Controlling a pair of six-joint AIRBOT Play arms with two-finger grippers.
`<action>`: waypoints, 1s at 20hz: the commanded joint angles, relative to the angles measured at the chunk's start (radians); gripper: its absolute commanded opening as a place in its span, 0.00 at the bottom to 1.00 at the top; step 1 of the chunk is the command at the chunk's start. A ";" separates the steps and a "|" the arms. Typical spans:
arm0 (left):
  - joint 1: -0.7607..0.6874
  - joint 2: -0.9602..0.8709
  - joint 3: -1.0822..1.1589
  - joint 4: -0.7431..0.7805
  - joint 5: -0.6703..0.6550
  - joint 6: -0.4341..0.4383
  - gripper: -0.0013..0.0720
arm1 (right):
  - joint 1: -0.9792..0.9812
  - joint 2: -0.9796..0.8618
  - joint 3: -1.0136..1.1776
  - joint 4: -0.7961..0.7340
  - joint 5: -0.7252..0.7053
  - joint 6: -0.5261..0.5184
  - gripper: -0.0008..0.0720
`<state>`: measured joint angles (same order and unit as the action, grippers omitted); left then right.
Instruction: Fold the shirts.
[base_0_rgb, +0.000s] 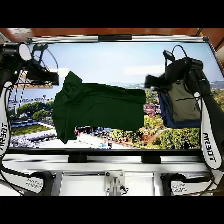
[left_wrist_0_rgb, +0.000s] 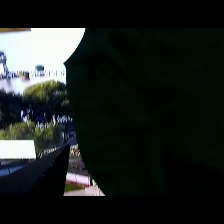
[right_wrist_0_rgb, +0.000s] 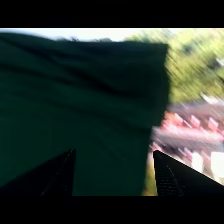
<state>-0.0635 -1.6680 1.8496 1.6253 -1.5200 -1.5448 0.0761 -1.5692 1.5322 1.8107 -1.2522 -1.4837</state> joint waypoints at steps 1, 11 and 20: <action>0.121 0.010 -0.043 -0.089 -0.221 -0.031 0.99 | -0.066 0.044 -0.093 -0.186 -0.348 -0.122 0.83; 0.331 0.156 -0.633 -0.358 0.179 0.008 0.82 | -0.181 0.205 -0.529 0.307 -0.117 -0.269 0.83; 0.325 0.033 -0.640 -0.407 0.286 0.060 0.72 | -0.120 0.205 -0.529 0.299 -0.042 -0.259 0.83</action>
<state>0.2623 -1.6104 1.2152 1.2350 -1.2869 -1.4975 -0.0525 -1.3651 1.0058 2.1036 -1.3128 -1.7466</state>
